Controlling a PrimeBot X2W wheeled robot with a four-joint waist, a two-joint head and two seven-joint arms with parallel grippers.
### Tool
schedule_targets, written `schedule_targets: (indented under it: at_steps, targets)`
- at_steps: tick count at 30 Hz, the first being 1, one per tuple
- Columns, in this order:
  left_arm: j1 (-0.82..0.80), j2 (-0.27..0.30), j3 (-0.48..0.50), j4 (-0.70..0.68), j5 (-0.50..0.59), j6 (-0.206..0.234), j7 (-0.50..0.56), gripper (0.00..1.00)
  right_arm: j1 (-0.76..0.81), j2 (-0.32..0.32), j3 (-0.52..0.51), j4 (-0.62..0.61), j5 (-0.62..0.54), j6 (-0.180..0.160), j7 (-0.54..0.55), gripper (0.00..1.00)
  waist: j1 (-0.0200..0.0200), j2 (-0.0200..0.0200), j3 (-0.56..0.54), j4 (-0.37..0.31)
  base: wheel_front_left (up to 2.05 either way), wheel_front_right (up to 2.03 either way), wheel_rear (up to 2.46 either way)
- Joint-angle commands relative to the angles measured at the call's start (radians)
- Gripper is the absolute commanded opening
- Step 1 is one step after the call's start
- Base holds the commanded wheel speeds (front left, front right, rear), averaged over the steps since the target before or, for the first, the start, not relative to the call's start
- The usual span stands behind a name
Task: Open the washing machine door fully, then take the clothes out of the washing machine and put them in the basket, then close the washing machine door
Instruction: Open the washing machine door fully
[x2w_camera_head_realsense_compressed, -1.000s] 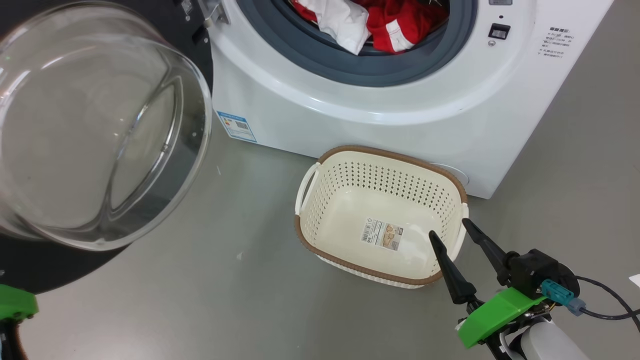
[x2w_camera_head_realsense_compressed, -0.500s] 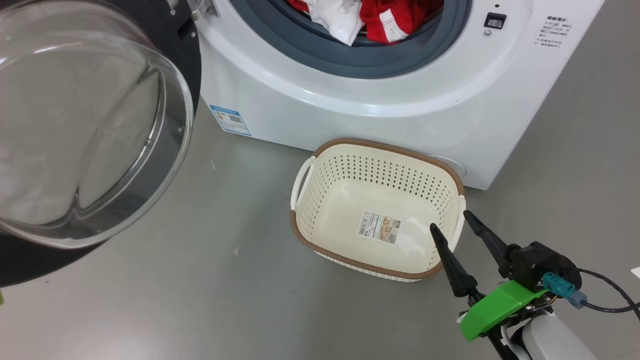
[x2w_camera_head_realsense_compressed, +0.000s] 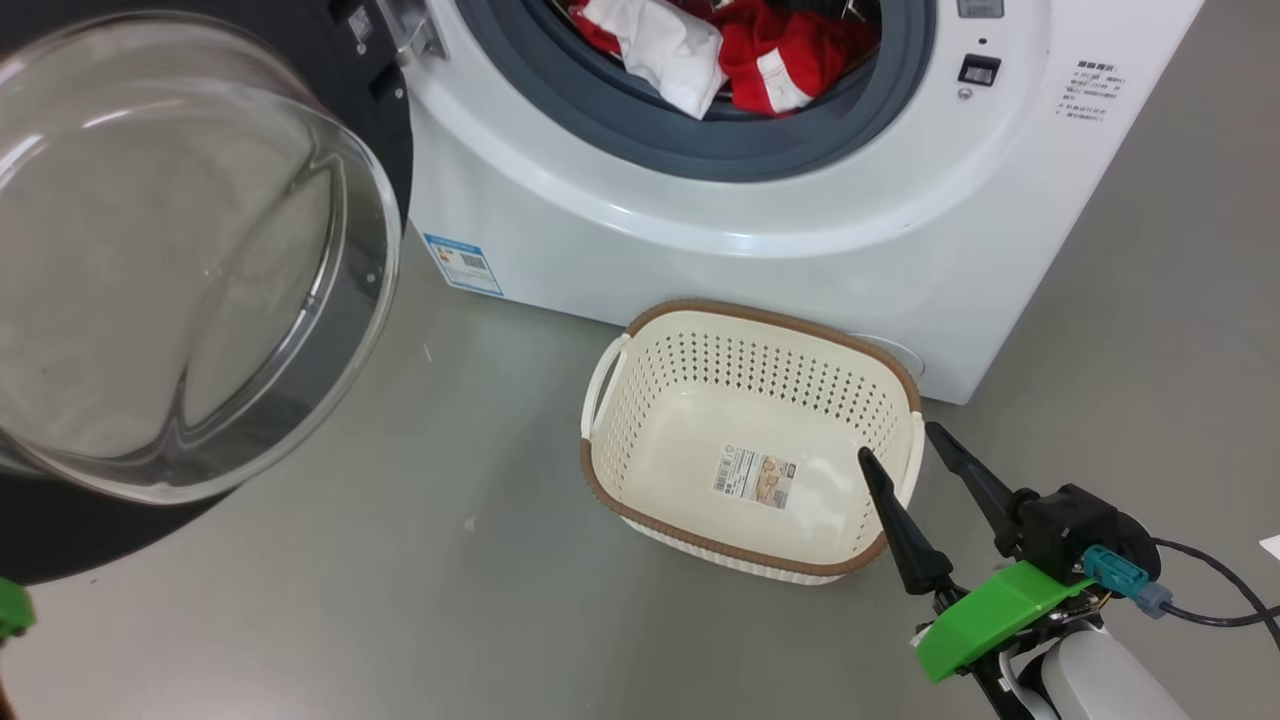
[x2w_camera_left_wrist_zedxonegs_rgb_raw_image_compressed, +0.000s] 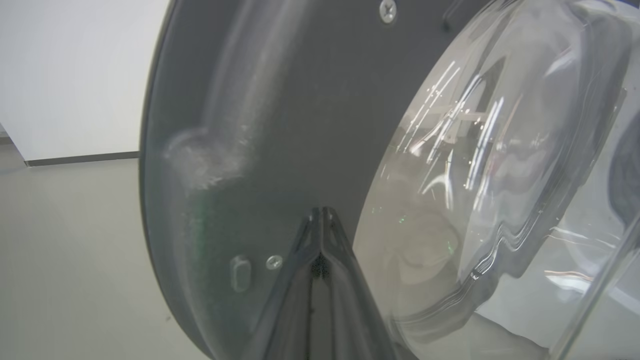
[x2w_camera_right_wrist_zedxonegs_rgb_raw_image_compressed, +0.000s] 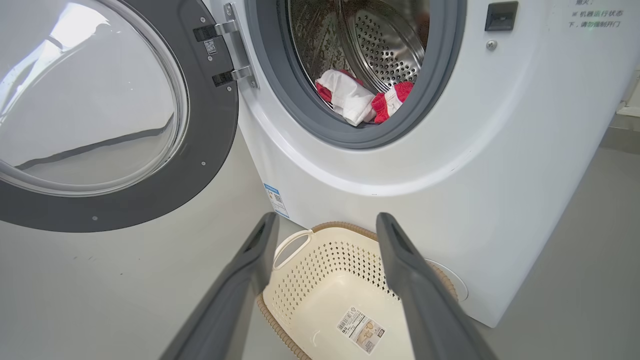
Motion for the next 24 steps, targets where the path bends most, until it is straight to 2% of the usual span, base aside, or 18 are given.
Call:
schedule_targets:
  at_steps: [1, 11, 13, 16, 19, 20, 21, 24]
  targets:
    - [0.03, 0.037, 0.008, -0.039, 0.008, -0.006, -0.008, 0.0, -0.001, 0.007, 0.016, -0.022, -0.008, 0.005, -0.009, 1.0, 0.0, 0.0, -0.015, 0.0, 0.0, 0.0, 0.0]
    - [0.14, -0.022, -0.079, -0.146, -0.023, -0.006, -0.008, 0.02, 0.028, 0.02, 0.005, -0.031, -0.003, 0.005, -0.009, 1.0, 0.0, 0.0, -0.063, -0.009, 0.0, 0.0, 0.0]
    - [0.165, -0.037, -0.096, -0.172, -0.029, -0.007, -0.008, 0.17, 0.033, 0.021, 0.002, -0.032, -0.001, 0.005, -0.009, 1.0, 0.0, 0.0, -0.072, -0.013, 0.0, 0.0, 0.0]
    - [0.208, -0.061, -0.109, -0.215, -0.029, -0.007, -0.008, 0.27, 0.042, 0.023, -0.001, -0.034, 0.0, 0.005, -0.009, 1.0, 0.0, 0.0, -0.087, -0.021, 0.0, 0.0, 0.0]
    - [0.254, -0.088, -0.145, -0.261, -0.038, -0.007, -0.008, 0.51, 0.052, 0.024, -0.008, -0.038, 0.002, 0.005, -0.009, 1.0, 0.0, 0.0, -0.098, -0.031, 0.0, 0.0, 0.0]
    - [0.27, -0.094, -0.154, -0.273, -0.039, -0.007, -0.008, 0.73, 0.056, 0.025, -0.011, -0.039, 0.002, 0.005, -0.009, 1.0, 0.0, 0.0, -0.104, -0.036, 0.0, 0.0, 0.0]
    - [0.285, -0.101, -0.161, -0.284, -0.043, -0.007, -0.008, 1.0, 0.06, 0.026, -0.014, -0.04, 0.003, 0.005, -0.009, 1.0, 0.0, 0.0, -0.109, -0.04, 0.0, 0.0, 0.0]
    - [0.324, -0.113, -0.191, -0.31, -0.058, -0.007, -0.008, 1.0, 0.071, 0.03, -0.023, -0.044, 0.003, 0.005, -0.009, 1.0, 0.0, 0.0, -0.119, -0.057, 0.0, 0.0, 0.0]
